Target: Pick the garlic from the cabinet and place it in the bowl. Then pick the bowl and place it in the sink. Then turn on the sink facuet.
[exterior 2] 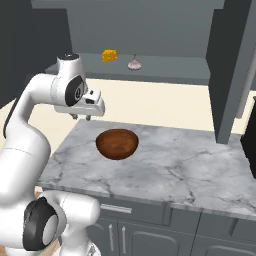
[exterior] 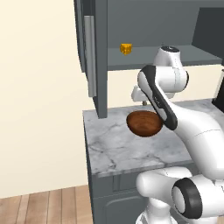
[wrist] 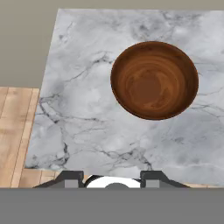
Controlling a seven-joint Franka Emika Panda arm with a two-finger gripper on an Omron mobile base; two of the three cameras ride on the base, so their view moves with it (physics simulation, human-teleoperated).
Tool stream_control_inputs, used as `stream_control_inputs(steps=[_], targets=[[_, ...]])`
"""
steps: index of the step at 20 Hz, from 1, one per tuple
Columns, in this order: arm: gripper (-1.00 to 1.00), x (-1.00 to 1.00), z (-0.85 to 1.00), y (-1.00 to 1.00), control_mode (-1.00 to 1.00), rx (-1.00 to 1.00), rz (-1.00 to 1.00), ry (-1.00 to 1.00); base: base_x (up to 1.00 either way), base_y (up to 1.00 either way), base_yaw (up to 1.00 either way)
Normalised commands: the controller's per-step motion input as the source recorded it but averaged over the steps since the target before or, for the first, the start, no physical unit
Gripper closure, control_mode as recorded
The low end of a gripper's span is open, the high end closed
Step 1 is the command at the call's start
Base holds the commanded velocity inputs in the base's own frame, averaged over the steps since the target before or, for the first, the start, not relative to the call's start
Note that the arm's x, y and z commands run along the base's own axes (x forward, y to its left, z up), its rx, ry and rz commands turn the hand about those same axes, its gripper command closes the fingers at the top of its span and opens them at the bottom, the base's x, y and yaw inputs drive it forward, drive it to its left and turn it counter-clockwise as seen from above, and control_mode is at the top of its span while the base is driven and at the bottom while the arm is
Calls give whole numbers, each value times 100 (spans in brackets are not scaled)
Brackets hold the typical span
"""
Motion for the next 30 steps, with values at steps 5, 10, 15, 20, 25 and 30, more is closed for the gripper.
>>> stream_control_inputs(steps=[5,10,15,20,25,30], targets=[[-100,-16,26,-3,-100,-7,5,-23,0,0,0],[-100,-6,93,-48,-100,-11,-2,-39,0,0,0],[-100,14,81,-67,-100,0,-9,-10,0,0,0],[-100,49,37,-64,-100,0,-13,0,0,0,0],[-100,84,7,-50,-100,0,-10,0,0,0,0],[-100,81,0,-6,-100,0,-3,0,0,0,0]])
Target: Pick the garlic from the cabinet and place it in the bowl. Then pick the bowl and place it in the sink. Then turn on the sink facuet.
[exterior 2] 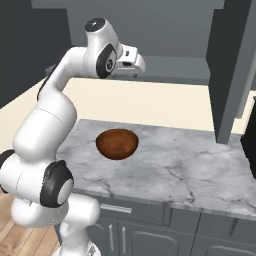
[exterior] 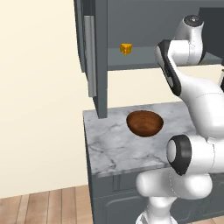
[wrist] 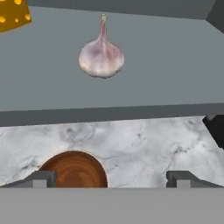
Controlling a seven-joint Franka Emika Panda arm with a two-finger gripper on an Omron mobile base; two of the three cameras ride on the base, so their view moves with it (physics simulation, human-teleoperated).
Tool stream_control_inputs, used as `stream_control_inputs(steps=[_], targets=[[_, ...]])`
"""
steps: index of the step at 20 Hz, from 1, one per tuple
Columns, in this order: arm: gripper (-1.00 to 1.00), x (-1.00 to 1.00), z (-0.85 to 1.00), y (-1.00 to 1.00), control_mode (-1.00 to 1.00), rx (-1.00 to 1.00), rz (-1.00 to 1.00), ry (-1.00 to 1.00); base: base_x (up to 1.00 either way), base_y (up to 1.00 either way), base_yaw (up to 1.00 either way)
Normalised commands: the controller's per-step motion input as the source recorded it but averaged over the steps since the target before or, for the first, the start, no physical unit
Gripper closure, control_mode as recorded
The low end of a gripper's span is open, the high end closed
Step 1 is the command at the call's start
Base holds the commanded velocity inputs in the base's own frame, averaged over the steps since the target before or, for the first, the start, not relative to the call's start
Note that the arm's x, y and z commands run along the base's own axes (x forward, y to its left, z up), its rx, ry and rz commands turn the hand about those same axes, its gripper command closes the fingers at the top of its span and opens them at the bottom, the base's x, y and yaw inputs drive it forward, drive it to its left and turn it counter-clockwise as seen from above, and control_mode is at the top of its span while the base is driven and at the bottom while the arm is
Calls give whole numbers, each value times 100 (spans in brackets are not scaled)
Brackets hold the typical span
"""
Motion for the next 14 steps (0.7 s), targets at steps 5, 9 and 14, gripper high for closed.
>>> stream_control_inputs(steps=[5,9,14], targets=[[-100,74,0,-3,-100,0,-1,0,0,0,0],[-100,74,-1,-11,-100,0,-1,0,0,0,0],[-100,73,-8,-8,-100,0,0,0,0,0,0]])
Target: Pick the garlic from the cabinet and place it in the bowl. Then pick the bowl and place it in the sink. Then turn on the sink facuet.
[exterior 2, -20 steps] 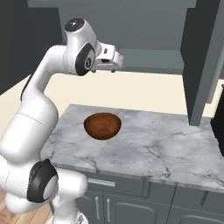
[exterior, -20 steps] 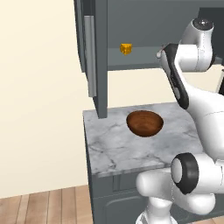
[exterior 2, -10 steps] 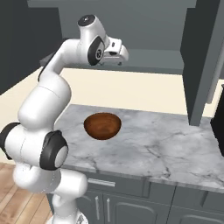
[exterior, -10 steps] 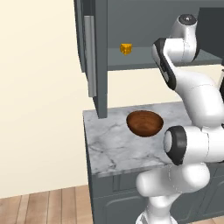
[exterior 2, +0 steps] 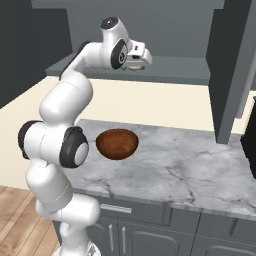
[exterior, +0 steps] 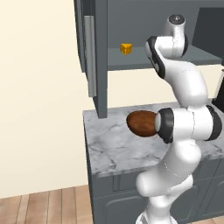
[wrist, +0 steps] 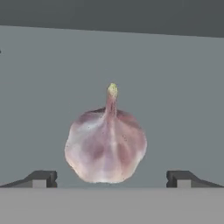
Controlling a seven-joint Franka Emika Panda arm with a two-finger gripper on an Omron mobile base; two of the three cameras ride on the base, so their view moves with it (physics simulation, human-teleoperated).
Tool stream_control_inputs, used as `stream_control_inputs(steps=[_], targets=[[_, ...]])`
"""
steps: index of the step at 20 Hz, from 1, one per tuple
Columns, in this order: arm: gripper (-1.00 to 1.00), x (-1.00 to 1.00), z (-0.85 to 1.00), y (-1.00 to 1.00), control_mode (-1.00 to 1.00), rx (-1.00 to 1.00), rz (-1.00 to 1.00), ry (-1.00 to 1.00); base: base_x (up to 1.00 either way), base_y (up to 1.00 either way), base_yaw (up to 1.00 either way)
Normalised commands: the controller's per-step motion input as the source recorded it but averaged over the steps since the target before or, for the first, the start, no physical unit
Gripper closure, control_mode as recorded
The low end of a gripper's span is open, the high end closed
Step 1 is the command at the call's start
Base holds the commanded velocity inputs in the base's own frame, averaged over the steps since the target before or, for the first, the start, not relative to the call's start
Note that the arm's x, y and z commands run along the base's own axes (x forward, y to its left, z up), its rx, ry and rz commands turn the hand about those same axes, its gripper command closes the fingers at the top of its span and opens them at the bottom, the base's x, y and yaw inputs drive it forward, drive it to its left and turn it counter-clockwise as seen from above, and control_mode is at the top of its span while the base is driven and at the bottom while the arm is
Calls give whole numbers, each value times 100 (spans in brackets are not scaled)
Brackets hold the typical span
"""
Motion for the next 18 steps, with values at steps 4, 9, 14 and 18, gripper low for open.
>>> stream_control_inputs(steps=[4,9,14,18], targets=[[-100,65,-14,-9,-100,0,0,0,0,0,0],[100,38,-6,-19,-100,0,0,0,0,0,0],[100,-49,-30,-9,-100,0,0,-1,0,0,0],[100,-100,-48,0,-100,0,0,-3,0,0,0]])
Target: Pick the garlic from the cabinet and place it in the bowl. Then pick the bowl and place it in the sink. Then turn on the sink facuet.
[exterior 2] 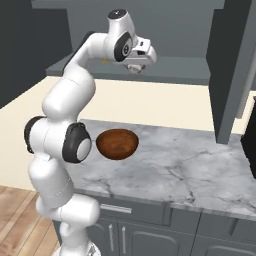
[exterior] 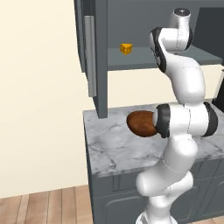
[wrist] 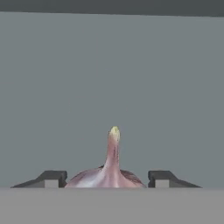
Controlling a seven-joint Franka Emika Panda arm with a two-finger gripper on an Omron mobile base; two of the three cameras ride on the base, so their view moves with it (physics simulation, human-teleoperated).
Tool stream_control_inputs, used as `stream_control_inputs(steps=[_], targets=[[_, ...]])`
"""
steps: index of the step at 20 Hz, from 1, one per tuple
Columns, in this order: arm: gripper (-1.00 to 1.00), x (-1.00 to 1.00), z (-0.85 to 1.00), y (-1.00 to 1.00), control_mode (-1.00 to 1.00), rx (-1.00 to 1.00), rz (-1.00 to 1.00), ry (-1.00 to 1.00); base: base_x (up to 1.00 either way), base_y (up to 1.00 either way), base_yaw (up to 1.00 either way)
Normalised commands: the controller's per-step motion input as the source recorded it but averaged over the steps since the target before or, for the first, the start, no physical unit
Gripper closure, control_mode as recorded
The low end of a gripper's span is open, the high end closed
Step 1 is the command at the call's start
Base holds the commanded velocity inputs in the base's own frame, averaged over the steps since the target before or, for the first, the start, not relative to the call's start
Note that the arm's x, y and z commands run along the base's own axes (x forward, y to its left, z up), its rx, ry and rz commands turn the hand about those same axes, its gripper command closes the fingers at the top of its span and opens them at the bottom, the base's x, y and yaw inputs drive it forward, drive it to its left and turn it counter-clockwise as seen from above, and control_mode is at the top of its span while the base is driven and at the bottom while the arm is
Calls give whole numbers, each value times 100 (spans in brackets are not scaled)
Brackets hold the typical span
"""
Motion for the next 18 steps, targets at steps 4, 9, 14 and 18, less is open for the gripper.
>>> stream_control_inputs(steps=[4,9,14,18], targets=[[100,-100,-61,10,-100,0,0,-9,0,0,0],[100,-100,-54,44,-100,0,1,-5,0,0,0],[100,-82,-86,41,-100,-3,0,3,0,0,0],[100,8,-100,2,-100,0,0,18,0,0,0]])
